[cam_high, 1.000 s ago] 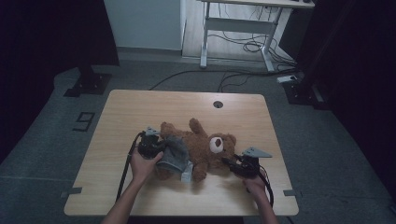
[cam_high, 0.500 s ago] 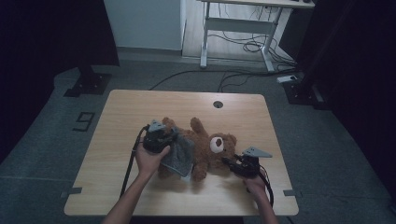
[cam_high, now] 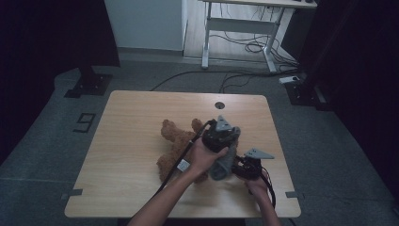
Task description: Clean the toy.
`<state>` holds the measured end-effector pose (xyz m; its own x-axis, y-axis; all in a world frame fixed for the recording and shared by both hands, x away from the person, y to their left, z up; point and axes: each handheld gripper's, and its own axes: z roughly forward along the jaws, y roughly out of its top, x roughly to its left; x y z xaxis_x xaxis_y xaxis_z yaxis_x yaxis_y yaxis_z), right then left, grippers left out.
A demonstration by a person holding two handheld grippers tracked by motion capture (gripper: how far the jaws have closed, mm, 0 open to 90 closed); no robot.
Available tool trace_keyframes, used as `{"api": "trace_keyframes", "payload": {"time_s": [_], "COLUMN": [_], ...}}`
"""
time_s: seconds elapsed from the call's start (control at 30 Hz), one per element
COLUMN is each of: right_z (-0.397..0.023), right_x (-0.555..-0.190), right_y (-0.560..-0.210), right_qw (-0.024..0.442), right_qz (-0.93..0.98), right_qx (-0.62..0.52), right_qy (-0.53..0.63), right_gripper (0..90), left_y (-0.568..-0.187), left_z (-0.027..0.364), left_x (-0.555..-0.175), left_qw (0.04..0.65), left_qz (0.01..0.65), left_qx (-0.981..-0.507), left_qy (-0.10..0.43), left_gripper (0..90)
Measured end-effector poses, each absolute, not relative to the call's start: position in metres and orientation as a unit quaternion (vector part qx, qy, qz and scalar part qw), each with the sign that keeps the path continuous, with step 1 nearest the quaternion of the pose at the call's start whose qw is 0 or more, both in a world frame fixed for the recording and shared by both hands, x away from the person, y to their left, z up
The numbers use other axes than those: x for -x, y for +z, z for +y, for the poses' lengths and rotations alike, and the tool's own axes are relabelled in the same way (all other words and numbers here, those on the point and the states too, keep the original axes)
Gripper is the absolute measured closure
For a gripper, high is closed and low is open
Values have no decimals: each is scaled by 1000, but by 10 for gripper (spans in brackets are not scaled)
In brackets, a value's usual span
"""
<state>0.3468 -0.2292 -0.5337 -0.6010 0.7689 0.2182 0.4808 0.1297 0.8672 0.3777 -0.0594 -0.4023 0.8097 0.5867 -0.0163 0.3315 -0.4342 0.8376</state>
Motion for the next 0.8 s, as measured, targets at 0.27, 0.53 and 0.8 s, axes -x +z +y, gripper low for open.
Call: {"api": "trace_keyframes", "payload": {"time_s": [0.27, 0.53, 0.8], "right_z": [-229, -227, -228], "right_x": [-347, -347, -347], "right_y": [-534, -533, -534], "right_qw": [143, 141, 134], "right_qz": [742, 744, 744], "right_qx": [-420, -420, -420], "right_qy": [503, 500, 503], "right_gripper": [564, 562, 562], "left_y": [-451, -440, -458], "left_z": [-44, -10, 69], "left_x": [-406, -399, -397], "left_qw": [414, 387, 367], "left_qz": [334, 342, 387], "left_qx": [-837, -837, -812], "left_qy": [127, 181, 237], "left_gripper": [802, 805, 806]}}
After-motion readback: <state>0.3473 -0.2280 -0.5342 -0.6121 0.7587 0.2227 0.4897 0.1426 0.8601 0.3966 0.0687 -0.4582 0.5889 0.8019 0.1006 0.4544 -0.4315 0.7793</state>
